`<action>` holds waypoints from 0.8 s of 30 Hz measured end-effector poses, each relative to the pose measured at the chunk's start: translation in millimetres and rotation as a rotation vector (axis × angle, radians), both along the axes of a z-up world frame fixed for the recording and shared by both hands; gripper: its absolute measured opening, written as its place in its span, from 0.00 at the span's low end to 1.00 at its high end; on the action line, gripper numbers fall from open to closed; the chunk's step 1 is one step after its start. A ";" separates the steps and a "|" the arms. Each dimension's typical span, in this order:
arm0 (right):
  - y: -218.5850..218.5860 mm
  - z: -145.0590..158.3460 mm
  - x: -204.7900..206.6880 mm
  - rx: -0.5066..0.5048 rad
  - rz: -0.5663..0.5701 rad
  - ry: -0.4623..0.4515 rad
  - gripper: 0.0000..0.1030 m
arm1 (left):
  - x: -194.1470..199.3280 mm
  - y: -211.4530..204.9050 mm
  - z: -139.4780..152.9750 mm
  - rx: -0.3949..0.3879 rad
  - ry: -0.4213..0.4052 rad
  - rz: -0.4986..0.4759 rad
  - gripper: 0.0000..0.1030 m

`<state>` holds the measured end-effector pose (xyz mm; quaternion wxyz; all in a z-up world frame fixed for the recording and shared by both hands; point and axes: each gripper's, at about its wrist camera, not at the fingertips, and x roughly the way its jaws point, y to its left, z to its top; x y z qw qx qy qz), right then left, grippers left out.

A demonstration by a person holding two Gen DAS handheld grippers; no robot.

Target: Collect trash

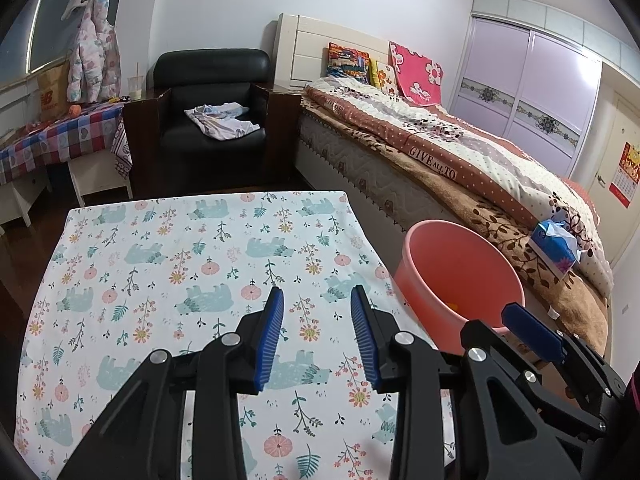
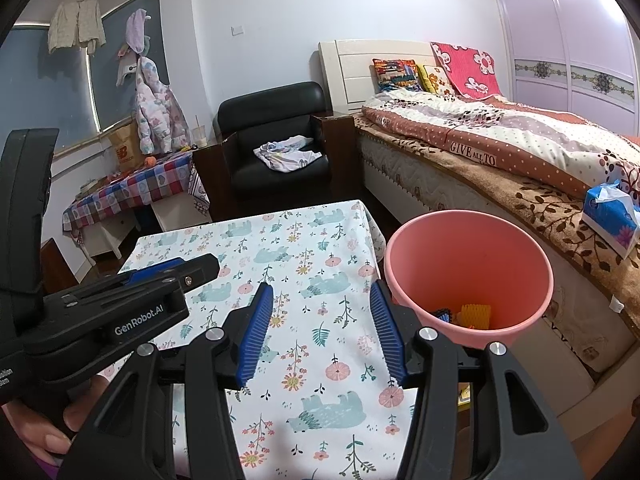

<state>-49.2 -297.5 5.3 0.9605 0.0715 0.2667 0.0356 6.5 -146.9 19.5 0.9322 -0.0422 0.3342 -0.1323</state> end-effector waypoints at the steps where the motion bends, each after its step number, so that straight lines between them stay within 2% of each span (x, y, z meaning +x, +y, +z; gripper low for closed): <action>1: 0.2 0.0 -0.2 0.000 0.000 0.001 0.50 | -0.1 0.0 0.0 0.000 0.000 0.000 0.33; 15: 0.3 -1.6 -3.9 0.003 -0.010 -0.003 0.50 | -2.5 -2.0 -1.5 0.001 0.006 -0.004 0.33; 24: -13.3 10.2 -14.9 0.031 -0.085 -0.089 0.50 | -3.4 -1.6 -5.5 0.001 0.010 -0.002 0.33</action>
